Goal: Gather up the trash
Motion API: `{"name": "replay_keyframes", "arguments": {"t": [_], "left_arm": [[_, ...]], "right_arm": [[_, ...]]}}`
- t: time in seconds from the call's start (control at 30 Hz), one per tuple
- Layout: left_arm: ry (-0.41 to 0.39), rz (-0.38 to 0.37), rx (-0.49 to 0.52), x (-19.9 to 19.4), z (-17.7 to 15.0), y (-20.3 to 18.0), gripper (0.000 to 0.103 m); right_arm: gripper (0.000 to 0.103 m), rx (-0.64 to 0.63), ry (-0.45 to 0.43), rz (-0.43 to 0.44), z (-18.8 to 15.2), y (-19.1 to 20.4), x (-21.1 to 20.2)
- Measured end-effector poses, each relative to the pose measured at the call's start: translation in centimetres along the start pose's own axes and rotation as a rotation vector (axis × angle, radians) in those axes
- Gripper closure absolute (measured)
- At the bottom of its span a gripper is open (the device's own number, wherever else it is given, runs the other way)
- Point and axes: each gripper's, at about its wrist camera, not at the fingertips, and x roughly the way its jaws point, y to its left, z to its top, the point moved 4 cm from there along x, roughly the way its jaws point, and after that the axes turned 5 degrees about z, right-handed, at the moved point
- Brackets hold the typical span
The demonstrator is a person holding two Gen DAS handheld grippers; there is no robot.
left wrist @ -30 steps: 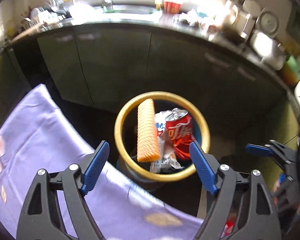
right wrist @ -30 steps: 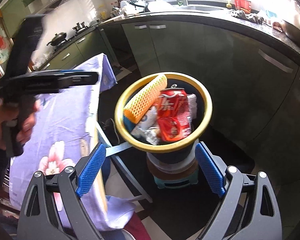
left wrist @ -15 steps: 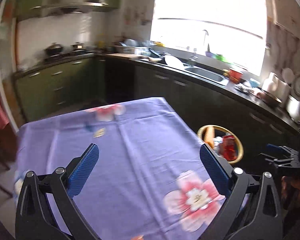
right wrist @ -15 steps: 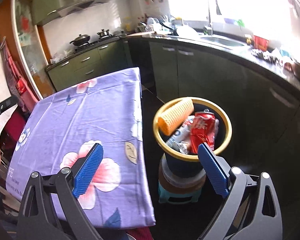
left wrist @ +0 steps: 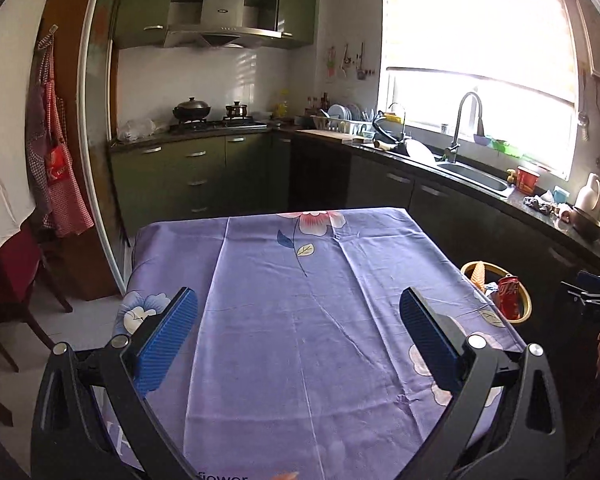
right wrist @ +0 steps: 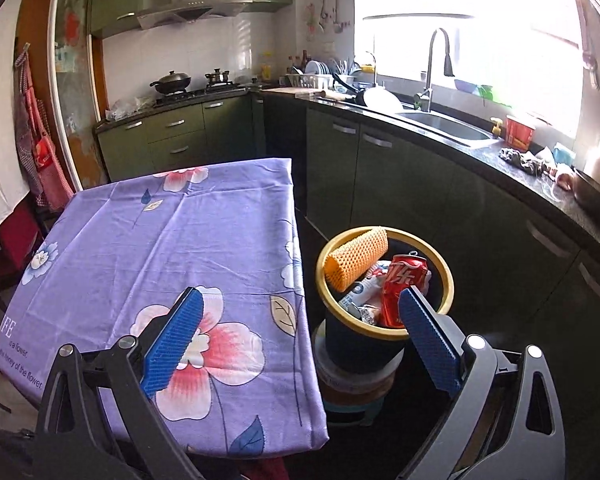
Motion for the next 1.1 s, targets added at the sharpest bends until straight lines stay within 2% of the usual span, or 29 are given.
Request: {"name": "replay_keyframes", "arguments": {"t": [0.37,1.1], "left_arm": [[-0.017,-0.033,-0.010,-0.8,-0.5,0.0,0.007],[0.000,-0.018,0.011,-0.4,-0.6,-0.1,0.007]], "right_arm": [[0.006,-0.023,-0.018,-0.001,0.7,1.1,-0.8],[0.006,-0.023,-0.021,0.004,0.8,1.2,-0.8]]}}
